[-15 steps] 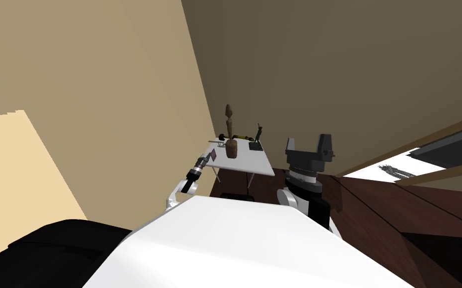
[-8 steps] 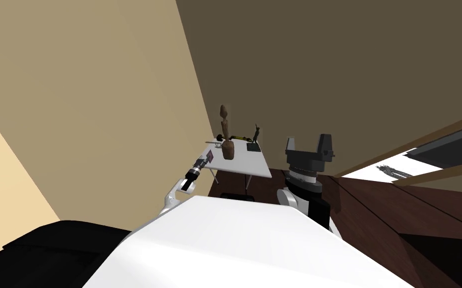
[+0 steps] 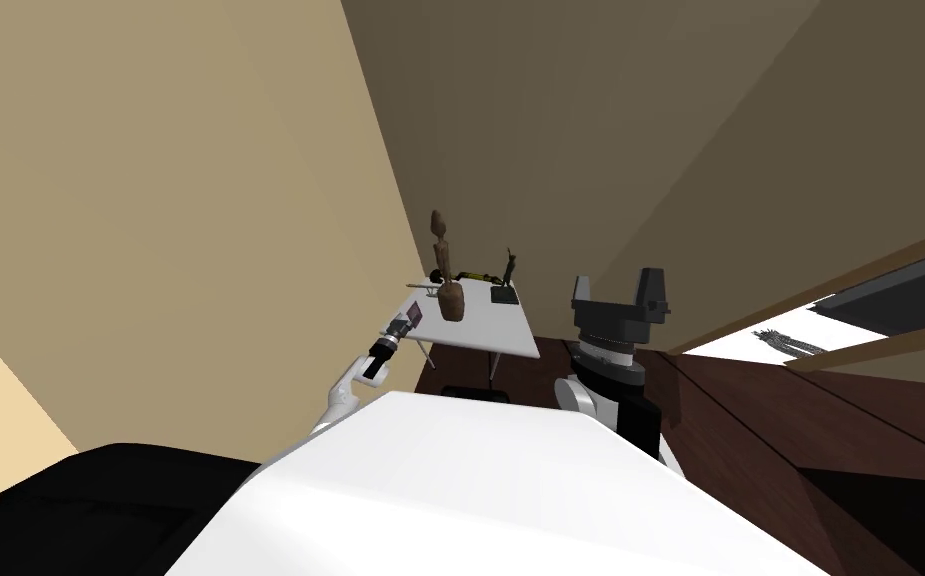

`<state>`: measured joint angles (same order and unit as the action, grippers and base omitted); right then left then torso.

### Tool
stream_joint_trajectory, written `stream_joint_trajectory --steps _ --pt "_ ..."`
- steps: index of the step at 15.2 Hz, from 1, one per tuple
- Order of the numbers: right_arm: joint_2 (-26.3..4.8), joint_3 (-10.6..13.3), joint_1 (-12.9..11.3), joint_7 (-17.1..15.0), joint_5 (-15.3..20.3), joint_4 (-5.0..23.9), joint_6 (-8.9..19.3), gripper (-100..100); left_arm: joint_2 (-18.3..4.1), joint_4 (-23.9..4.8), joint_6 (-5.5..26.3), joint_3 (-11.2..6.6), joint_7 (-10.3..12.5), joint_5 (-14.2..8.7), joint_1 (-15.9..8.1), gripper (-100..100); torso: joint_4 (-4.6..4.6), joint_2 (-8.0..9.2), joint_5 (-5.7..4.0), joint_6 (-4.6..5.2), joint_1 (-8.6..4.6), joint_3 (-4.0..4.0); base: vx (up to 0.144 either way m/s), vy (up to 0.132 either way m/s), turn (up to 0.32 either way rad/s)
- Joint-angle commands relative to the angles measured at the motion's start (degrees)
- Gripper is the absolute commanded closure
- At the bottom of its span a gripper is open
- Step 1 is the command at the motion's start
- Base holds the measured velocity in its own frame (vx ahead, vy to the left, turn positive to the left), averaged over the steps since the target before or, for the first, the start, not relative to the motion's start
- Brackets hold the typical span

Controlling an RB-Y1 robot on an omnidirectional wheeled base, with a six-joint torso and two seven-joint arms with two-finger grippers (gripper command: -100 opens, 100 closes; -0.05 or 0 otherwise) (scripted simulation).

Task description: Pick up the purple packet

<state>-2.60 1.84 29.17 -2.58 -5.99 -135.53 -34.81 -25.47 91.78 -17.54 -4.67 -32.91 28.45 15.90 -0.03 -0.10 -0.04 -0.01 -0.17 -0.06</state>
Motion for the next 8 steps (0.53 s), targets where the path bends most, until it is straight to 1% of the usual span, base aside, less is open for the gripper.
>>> stream_joint_trajectory --steps 1,2,3,4,5,6,7,8 --pt "0.0 0.0 0.0 0.0 0.0 0.0 0.0 0 -0.4 -1.7 0.5 -0.14 -1.0 1.1 -0.8 -100 0.00 0.00 0.00 0.00 0.00 0.00 0.023 -0.044 -0.006" --pt "0.0 0.0 0.0 0.0 0.0 0.0 0.0 0 -0.2 -0.7 0.2 -0.05 -0.4 0.5 -0.4 -100 0.00 0.00 0.00 0.01 -0.01 0.00 0.015 -0.029 0.000" --pt "0.0 0.0 0.0 0.0 0.0 0.0 0.0 0 0.0 -1.4 -1.6 -1.19 1.5 2.9 -0.6 -100 0.00 0.02 0.00 0.00 0.02 0.01 0.034 -0.031 0.095" --pt "0.0 0.0 0.0 0.0 0.0 0.0 0.0 0 0.2 -2.0 -3.0 -2.33 2.8 4.2 -0.8 -100 0.00 -0.01 0.00 -0.03 0.03 0.00 0.092 -0.064 0.195" --pt "0.0 0.0 0.0 0.0 0.0 0.0 0.0 0 0.2 -2.0 -3.5 -2.33 3.6 5.2 -0.8 -100 -0.02 -0.15 -0.01 -0.04 -0.05 -0.07 0.104 -0.070 0.170" --pt "0.0 0.0 0.0 0.0 0.0 0.0 0.0 0 0.4 -2.5 -5.2 -3.47 5.0 6.7 -1.0 -100 -0.04 -0.23 -0.02 -0.03 -0.09 -0.13 0.104 -0.069 0.153" --pt "0.0 0.0 0.0 0.0 0.0 0.0 0.0 0 0.4 -2.5 -5.4 -3.47 5.6 7.5 -1.0 -100 -0.06 -0.29 -0.03 -0.03 -0.11 -0.16 0.094 -0.061 0.110" --pt "0.0 0.0 0.0 0.0 0.0 0.0 0.0 0 0.6 -3.1 -7.2 -4.61 7.2 9.1 -1.2 -100 -0.06 -0.30 -0.03 -0.01 -0.10 -0.17 0.093 -0.066 0.112"
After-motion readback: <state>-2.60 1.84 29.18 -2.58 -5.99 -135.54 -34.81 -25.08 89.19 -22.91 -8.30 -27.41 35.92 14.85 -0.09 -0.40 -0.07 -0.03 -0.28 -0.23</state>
